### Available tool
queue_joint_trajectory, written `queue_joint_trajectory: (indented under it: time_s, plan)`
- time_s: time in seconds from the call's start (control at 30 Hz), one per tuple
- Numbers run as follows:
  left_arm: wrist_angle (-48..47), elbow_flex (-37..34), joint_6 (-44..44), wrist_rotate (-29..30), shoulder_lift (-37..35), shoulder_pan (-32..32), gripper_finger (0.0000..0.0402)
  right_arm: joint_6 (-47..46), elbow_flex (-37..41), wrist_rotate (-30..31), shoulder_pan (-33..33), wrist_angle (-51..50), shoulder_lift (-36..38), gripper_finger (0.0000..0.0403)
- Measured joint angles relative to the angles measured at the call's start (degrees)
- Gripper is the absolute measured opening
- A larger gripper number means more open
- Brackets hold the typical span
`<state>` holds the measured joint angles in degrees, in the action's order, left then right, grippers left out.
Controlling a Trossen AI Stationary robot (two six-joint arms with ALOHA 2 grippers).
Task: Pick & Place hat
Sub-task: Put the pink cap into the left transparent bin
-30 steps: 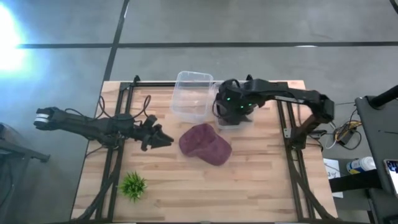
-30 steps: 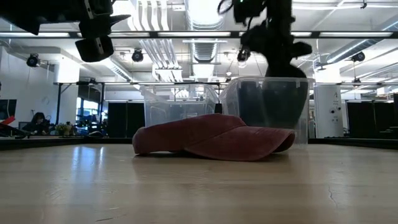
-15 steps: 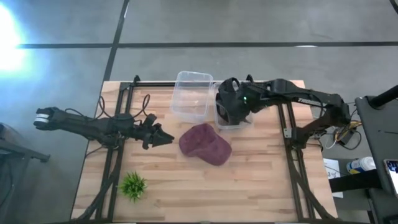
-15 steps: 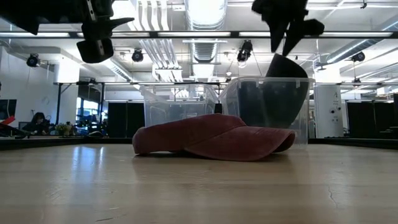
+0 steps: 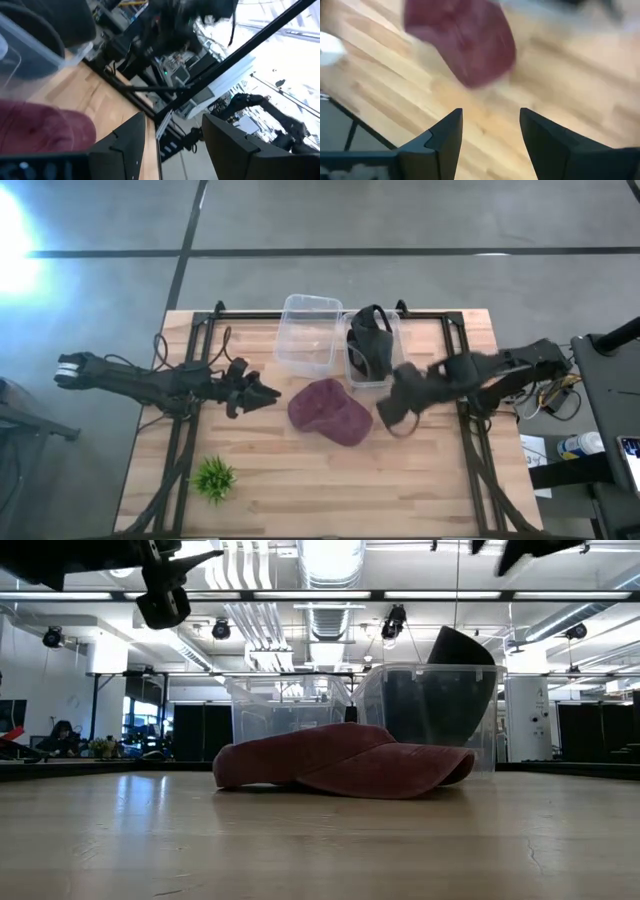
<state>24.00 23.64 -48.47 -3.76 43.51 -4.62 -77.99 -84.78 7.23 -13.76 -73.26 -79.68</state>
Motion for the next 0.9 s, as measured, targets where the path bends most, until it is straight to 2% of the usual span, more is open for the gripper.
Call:
queue_joint_trajectory:
  time_s: [0.1, 0.17, 0.27, 0.37, 0.47, 0.53, 0.6, 0.77, 0.9]
  plan:
    - [1.5, 0.0, -0.4, 3.5, 0.0, 0.0, 0.019, -9.4, 4.8, 0.1, -5.5, 1.0, -0.2, 0.0194]
    - [1.3, 0.0, -1.0, 5.9, 0.1, 0.0, 0.019, -15.6, 9.5, 0.3, -8.2, 6.0, -0.1, 0.0194]
    - [-1.3, 0.0, -2.2, 5.6, 2.2, 0.1, 0.019, -23.7, 17.1, 1.7, -11.3, 15.6, -0.3, 0.0194]
    - [-5.1, 0.0, -2.5, 3.3, 7.1, 0.1, 0.019, -29.8, 23.9, 6.1, -13.3, 25.6, -0.9, 0.0194]
    - [-4.9, 0.0, -2.1, 0.9, 13.1, 0.1, 0.019, -34.6, 29.8, 13.7, -14.9, 34.6, -1.2, 0.0194]
    - [-4.9, 0.4, -0.7, 0.4, 16.8, 0.1, 0.019, -36.7, 33.3, 18.9, -15.8, 40.1, -1.6, 0.0194]
    - [-5.0, 0.8, 0.1, 0.5, 19.8, 0.1, 0.019, -38.0, 36.0, 21.6, -16.3, 44.6, -2.5, 0.0194]
    - [-5.0, 3.2, 3.0, 4.3, 27.0, 0.1, 0.019, -39.7, 40.2, 19.9, -16.4, 51.9, -6.1, 0.0194]
    - [-7.5, 5.9, 5.3, 7.6, 32.9, 0.1, 0.019, -40.1, 40.7, 20.1, -16.3, 56.7, -10.1, 0.0194]
